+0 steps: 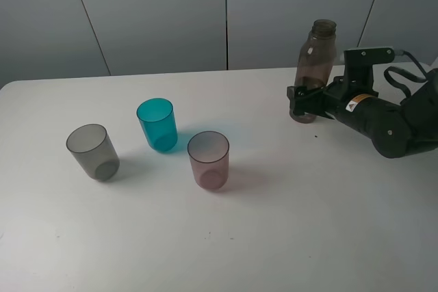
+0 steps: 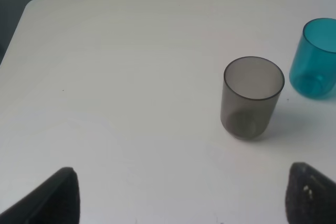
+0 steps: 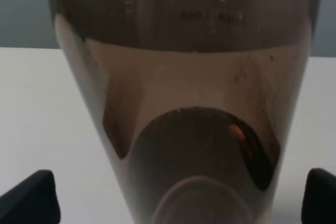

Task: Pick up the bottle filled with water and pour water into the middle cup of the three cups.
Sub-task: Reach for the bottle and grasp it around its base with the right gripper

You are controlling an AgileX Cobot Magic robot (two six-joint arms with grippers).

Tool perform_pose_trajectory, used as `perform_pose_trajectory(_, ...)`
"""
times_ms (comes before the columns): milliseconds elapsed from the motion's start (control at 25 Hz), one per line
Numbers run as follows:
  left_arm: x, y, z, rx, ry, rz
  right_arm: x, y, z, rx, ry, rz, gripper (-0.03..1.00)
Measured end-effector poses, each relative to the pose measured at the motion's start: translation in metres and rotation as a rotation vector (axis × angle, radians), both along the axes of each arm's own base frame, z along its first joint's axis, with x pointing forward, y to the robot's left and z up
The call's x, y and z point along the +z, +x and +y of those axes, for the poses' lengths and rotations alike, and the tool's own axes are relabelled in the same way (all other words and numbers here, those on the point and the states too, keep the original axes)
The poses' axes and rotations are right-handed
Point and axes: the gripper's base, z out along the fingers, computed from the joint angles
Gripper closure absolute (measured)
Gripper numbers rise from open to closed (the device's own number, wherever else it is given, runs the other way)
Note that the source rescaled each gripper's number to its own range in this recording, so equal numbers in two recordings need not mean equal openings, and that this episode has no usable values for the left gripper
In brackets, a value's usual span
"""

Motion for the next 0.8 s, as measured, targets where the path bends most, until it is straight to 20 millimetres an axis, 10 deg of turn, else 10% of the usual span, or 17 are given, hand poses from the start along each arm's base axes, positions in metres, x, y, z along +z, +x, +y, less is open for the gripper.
perform_pose_trajectory(800, 0.0, 0.0, 0.0, 0.001, -0.002, 0.0, -0.018, 0.022, 0.003, -0.026, 0.029, -0.134, -0.03)
